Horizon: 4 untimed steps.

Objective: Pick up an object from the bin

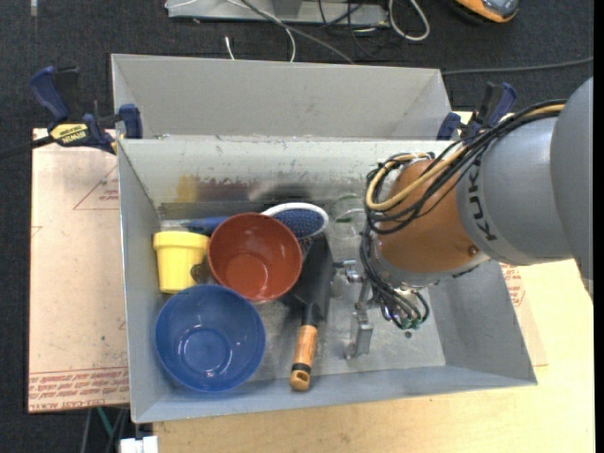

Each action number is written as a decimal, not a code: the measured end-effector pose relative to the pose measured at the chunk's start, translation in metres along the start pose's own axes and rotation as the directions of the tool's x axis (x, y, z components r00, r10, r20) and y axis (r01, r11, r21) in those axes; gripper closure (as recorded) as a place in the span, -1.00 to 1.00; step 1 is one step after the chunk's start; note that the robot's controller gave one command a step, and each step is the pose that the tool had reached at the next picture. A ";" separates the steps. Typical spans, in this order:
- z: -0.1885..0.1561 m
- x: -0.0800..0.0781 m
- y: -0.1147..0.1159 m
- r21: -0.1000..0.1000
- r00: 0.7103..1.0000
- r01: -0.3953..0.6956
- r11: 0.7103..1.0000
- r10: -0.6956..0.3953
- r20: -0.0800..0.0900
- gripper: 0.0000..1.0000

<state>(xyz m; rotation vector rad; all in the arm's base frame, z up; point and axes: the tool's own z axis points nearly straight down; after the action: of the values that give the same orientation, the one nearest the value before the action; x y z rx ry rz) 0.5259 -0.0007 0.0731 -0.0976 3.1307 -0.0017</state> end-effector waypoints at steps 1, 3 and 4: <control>0.002 0.009 -0.011 0.000 1.000 -0.014 1.000 0.014 0.003 -1.00; 0.003 -0.019 0.083 -0.003 1.000 0.023 1.000 -0.023 0.001 -1.00; 0.003 -0.016 0.088 0.002 1.000 -0.007 1.000 0.007 0.002 -1.00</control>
Offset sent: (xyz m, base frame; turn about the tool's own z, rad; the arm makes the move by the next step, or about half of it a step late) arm 0.0235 0.0799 -0.0031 -0.0381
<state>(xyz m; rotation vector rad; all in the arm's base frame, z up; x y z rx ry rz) 0.5360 0.0879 0.0704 -0.0871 3.1288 -0.0050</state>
